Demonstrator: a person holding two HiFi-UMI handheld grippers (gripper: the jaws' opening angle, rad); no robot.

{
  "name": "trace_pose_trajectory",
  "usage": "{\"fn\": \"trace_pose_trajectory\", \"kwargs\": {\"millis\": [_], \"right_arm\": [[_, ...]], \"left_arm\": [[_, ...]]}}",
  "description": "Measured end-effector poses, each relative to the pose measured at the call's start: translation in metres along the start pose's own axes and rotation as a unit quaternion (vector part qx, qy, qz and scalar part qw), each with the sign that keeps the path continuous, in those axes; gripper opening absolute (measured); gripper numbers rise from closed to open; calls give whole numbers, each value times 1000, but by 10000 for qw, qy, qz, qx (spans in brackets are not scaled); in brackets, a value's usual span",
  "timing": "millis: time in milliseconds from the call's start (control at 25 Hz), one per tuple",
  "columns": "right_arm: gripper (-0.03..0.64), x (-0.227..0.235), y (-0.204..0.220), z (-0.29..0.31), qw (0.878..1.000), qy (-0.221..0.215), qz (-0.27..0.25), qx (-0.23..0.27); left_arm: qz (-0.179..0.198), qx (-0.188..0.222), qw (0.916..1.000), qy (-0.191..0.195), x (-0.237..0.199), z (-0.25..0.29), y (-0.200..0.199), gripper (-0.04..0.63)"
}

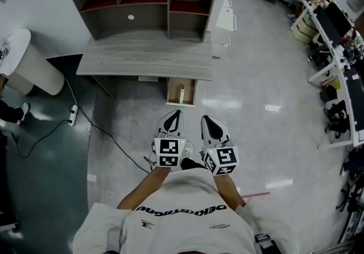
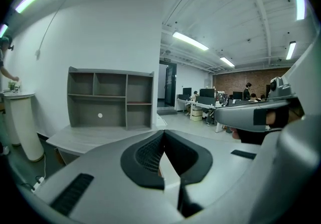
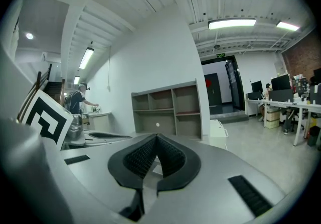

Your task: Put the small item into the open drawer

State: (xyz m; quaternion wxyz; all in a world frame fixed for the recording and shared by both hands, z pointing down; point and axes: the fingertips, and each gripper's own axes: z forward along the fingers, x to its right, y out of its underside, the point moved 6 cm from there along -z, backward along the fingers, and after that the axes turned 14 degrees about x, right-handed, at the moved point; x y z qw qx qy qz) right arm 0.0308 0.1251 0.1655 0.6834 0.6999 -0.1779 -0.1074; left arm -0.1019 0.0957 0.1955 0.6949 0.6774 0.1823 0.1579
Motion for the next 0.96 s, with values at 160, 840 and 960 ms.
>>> {"fn": "trace_pose_trajectory", "kwargs": {"millis": [160, 840, 960], "right_arm": [[32, -7, -1, -2, 9999, 4, -69, 84], [32, 5, -16, 4, 9994, 126, -151, 295], [32, 8, -18, 9, 9993, 88, -160, 340]], "left_arm": [[25, 110, 9999, -48, -4, -14, -6, 15], [132, 373, 9992, 76, 0, -10, -25, 16], [172, 408, 9990, 61, 0, -6, -27, 16]]}}
